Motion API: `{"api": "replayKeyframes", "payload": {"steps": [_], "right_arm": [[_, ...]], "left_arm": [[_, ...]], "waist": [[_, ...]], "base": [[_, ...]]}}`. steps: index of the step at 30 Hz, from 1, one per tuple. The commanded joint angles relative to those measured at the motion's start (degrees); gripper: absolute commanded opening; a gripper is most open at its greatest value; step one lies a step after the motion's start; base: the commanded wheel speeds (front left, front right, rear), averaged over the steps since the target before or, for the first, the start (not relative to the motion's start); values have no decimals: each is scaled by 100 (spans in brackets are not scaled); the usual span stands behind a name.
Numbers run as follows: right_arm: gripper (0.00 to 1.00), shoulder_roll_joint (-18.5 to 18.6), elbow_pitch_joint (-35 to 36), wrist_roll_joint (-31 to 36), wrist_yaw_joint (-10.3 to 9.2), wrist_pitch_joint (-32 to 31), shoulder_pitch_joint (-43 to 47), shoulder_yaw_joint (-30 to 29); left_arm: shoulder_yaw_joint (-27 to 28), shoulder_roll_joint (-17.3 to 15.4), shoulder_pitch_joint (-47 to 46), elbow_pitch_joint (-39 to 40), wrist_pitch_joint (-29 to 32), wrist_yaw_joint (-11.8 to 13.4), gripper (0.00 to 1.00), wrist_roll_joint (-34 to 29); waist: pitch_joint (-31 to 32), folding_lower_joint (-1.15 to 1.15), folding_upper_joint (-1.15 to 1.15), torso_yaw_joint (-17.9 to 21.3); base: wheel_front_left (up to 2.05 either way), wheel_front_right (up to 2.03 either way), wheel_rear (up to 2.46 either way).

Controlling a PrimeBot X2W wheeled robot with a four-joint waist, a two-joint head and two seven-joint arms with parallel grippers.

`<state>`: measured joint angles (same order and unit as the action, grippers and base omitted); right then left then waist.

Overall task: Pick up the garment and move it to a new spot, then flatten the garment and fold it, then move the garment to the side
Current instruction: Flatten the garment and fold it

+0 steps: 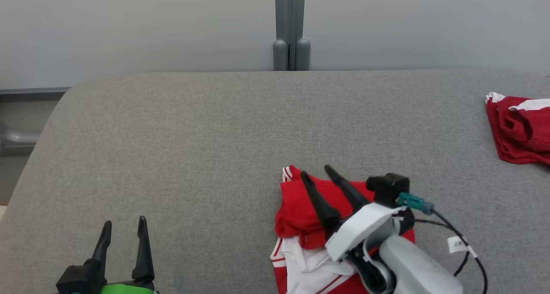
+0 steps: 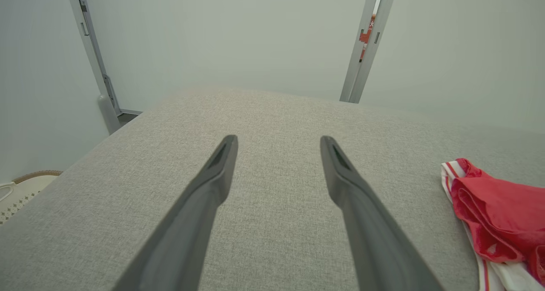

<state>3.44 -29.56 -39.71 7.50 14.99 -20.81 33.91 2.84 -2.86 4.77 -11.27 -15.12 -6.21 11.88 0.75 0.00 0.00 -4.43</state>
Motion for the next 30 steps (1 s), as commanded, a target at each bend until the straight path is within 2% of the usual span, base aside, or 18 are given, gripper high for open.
{"api": "replayKeyframes", "payload": {"steps": [1,5,11,17,21,22,23,24,30], "right_arm": [[100,185,243,240,-2,22,84,-240],[100,536,902,783,-2,19,384,-955],[100,886,1503,1206,-1,21,1040,-1960],[100,1020,1637,1549,-2,20,1618,-2536],[100,1046,1476,1677,-2,20,1825,-2598],[75,1062,1420,1709,-2,20,1834,-2567],[11,1064,1325,1718,-2,21,1845,-2514],[0,1048,1269,1693,-1,21,1817,-2472],[0,1128,563,1797,-2,22,1383,-1866]], "left_arm": [[18,-10,55,25,1,14,100,42],[41,-10,57,47,1,12,100,16],[69,-9,107,88,1,9,100,4],[69,-10,138,120,1,17,100,4],[56,-9,139,120,1,18,100,-9],[54,-9,138,118,1,16,100,-16],[48,-9,129,114,1,12,100,-29],[45,-9,118,112,1,9,100,-32],[24,-10,18,109,1,-26,100,-71]], "waist": [[54,0,0,85],[94,0,0,166],[118,0,0,267],[117,0,0,303],[124,0,0,292],[121,0,0,284],[116,0,0,269],[111,0,0,257],[49,0,0,116]], "base": [[0,0,0],[0,0,0],[0,0,0],[0,0,0],[0,0,0],[0,0,0],[0,0,0],[0,0,0],[0,0,0]]}}
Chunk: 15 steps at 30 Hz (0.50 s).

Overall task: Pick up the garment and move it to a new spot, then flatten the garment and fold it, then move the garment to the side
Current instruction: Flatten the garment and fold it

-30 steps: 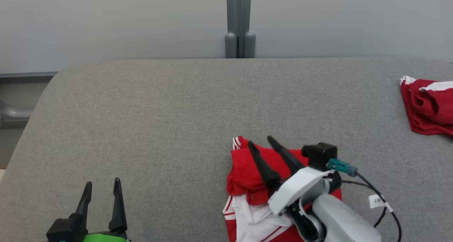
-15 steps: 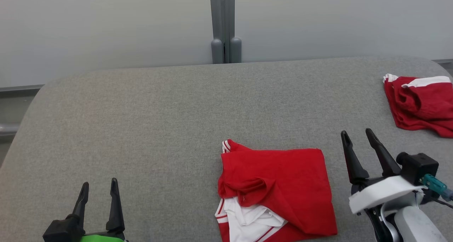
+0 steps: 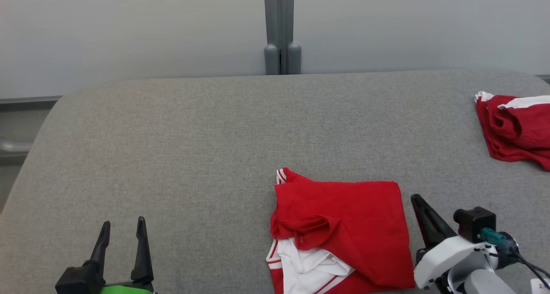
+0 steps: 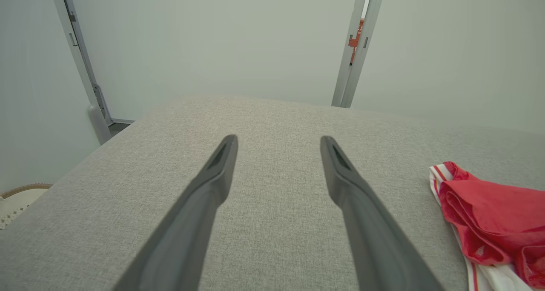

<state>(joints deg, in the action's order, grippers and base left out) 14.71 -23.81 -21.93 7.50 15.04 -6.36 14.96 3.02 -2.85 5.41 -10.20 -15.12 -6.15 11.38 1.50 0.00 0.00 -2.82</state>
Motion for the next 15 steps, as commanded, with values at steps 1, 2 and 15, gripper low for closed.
{"api": "replayKeyframes", "payload": {"steps": [1,2,15], "right_arm": [[0,8,-170,46,-2,16,-155,191],[0,-6,-282,52,-2,17,-226,304],[0,-319,-1461,-371,-2,17,-559,1376]], "left_arm": [[4,-10,-59,1,0,-29,100,-23],[0,-11,-66,-5,1,-33,100,-28],[-118,-11,-198,-76,1,-72,100,-70]], "waist": [[-38,0,0,-81],[-46,0,0,-114],[-168,0,0,-496]], "base": [[0,0,0],[0,0,0],[0,0,0]]}}
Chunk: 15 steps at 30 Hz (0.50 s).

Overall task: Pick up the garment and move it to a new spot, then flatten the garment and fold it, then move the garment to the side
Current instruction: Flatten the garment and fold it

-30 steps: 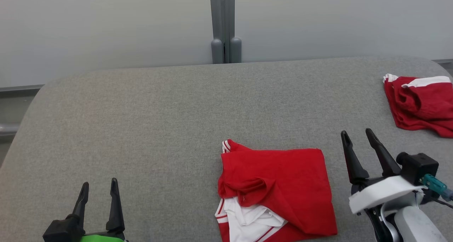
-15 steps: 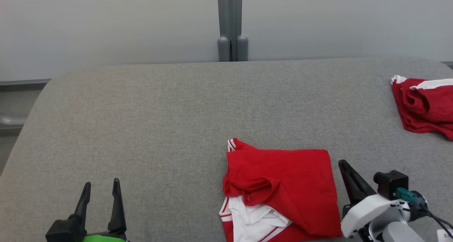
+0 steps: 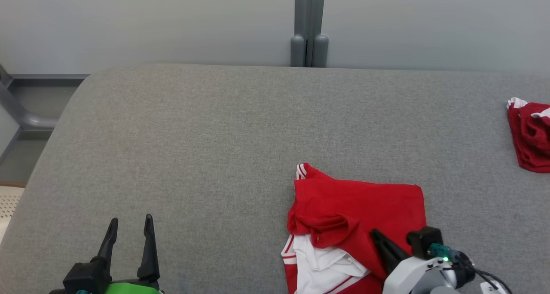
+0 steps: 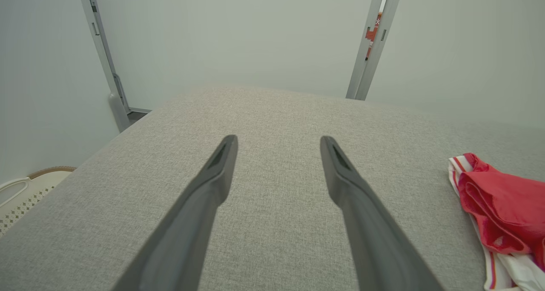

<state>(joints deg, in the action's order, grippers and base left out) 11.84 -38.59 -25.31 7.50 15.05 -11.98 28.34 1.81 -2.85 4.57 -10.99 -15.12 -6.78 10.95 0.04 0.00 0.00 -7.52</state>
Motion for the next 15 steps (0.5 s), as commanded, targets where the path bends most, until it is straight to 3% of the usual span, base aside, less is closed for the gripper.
{"api": "replayKeyframes", "payload": {"steps": [1,12,15], "right_arm": [[0,-75,51,-44,-2,15,32,151],[0,-329,509,-388,-2,16,217,1465],[0,-334,587,-457,-3,16,141,1497]], "left_arm": [[-3,-10,-118,1,1,-11,100,-17],[-41,-11,-161,-25,1,-24,100,28],[-23,-11,-140,-17,1,-15,100,32]], "waist": [[-28,0,0,-37],[-19,0,0,-96],[-10,0,0,-45]], "base": [[0,0,0],[0,0,0],[0,0,0]]}}
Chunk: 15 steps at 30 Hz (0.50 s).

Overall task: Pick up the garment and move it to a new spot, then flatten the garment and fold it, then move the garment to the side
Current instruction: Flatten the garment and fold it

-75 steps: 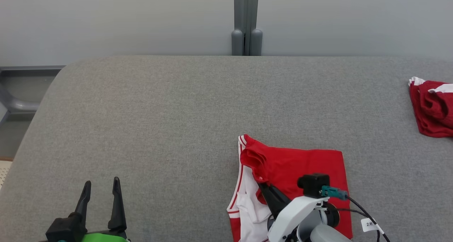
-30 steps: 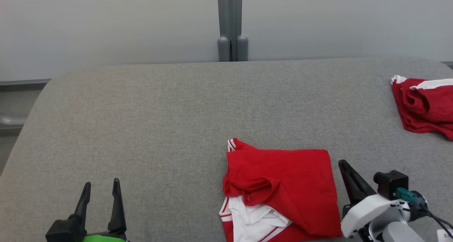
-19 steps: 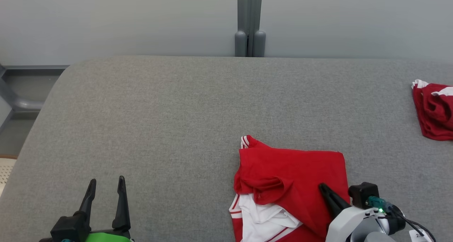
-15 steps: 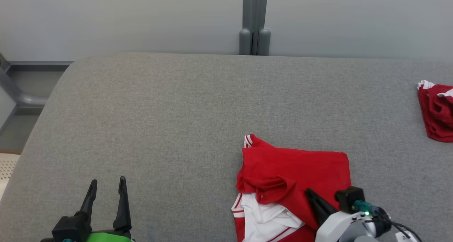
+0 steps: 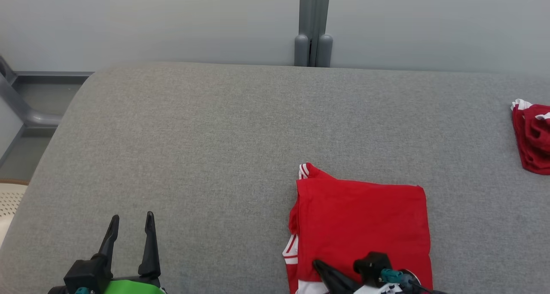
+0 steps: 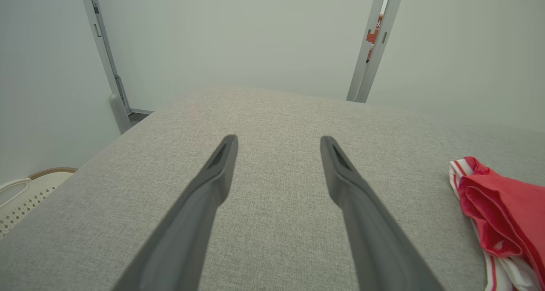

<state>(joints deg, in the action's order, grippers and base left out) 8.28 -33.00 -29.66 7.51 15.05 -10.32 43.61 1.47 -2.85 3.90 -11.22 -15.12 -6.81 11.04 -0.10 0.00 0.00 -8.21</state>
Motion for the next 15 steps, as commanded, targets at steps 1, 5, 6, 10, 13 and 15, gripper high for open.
{"api": "replayKeyframes", "payload": {"steps": [1,5,6,10,13,15], "right_arm": [[0,33,77,-16,-4,16,-52,-89],[0,127,515,94,-4,16,-47,-634],[0,172,667,157,-4,16,9,-845],[0,378,1252,500,-3,16,268,-1816],[0,496,1570,714,-3,15,506,-2425],[0,567,1738,818,-3,16,653,-2757]], "left_arm": [[17,-11,-56,17,1,-5,100,22],[96,-11,20,44,0,21,100,-2],[108,-10,38,51,1,28,100,-5],[138,-11,103,66,1,55,100,13],[199,-12,131,76,0,130,100,59],[261,-11,144,87,1,146,100,84]], "waist": [[5,0,0,52],[35,0,0,234],[46,0,0,292],[94,0,0,510],[140,0,0,672],[164,0,0,782]], "base": [[0,0,0],[0,0,0],[0,0,0],[0,0,0],[0,0,0],[0,0,0]]}}
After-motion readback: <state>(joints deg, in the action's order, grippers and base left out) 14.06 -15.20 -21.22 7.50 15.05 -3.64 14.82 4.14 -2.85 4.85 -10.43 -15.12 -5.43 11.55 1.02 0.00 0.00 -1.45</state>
